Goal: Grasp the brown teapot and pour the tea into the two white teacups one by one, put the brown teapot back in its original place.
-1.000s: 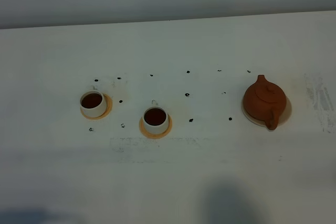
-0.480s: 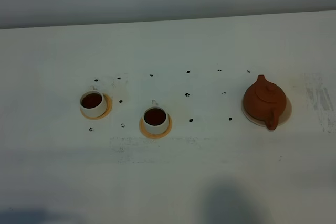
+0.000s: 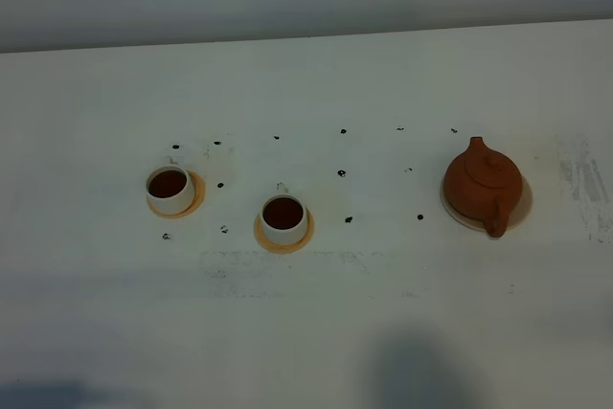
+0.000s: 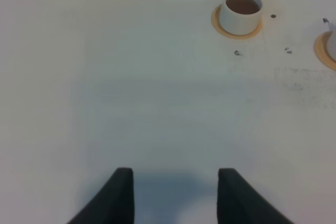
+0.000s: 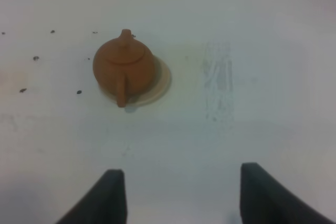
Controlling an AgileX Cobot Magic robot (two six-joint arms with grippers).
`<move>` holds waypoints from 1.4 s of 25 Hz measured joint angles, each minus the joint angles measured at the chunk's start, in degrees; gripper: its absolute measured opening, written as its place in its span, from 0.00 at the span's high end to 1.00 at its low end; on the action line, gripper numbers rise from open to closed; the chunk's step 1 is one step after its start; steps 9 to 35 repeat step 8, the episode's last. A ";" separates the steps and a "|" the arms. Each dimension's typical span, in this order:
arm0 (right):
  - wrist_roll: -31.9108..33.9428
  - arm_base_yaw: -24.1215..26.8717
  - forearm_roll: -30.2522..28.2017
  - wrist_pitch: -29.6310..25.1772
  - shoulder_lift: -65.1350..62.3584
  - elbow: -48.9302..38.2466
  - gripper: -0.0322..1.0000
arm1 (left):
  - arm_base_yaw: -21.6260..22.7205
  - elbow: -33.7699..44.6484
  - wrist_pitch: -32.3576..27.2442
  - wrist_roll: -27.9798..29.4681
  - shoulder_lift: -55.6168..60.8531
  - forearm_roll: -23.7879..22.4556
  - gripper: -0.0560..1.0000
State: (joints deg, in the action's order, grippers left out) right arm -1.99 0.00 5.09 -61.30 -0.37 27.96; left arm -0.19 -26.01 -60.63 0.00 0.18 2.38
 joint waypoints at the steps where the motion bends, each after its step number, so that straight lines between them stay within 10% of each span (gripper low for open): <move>1: 0.00 0.00 0.00 0.00 0.00 0.00 0.50 | 0.00 0.00 0.00 0.00 0.00 0.00 0.59; 35: 0.00 0.00 0.00 0.00 0.00 0.00 0.50 | 0.00 0.00 0.00 -0.33 0.00 0.00 0.59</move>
